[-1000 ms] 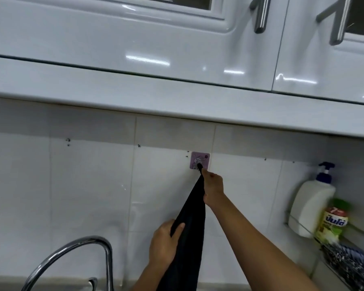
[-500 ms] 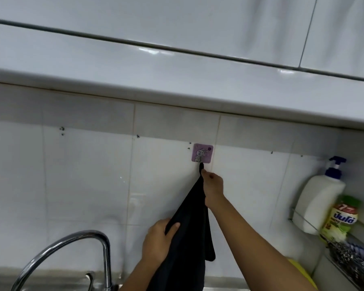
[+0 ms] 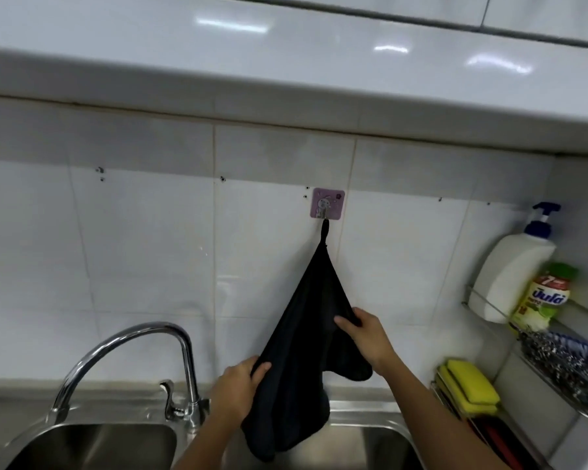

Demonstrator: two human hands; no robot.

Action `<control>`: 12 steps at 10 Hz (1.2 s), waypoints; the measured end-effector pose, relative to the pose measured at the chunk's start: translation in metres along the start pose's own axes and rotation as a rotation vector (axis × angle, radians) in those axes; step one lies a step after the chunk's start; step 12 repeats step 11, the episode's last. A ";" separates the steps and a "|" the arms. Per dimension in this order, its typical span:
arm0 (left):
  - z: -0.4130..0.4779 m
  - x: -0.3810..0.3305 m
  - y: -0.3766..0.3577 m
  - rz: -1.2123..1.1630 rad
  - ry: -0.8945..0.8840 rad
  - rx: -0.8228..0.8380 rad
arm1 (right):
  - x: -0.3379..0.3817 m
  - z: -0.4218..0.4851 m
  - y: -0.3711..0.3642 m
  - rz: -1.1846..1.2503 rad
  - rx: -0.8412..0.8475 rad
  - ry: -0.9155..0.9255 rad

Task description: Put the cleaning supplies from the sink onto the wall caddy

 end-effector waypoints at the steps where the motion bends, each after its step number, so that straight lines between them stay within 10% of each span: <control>1: -0.013 0.034 -0.002 0.018 0.064 0.042 | -0.044 -0.013 0.017 -0.053 -0.010 -0.034; 12: -0.038 0.049 0.075 0.143 0.328 -0.235 | -0.055 -0.023 0.149 -0.681 -0.274 -0.058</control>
Point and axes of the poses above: each hand's wrist, its own z-axis towards the middle knuckle, its own y-axis out of the back of the hand, x = y × z, the point moved 8 cm from there along z, towards the middle knuckle, and after that the axes turned 15 degrees about -x, right-handed, at the moved point
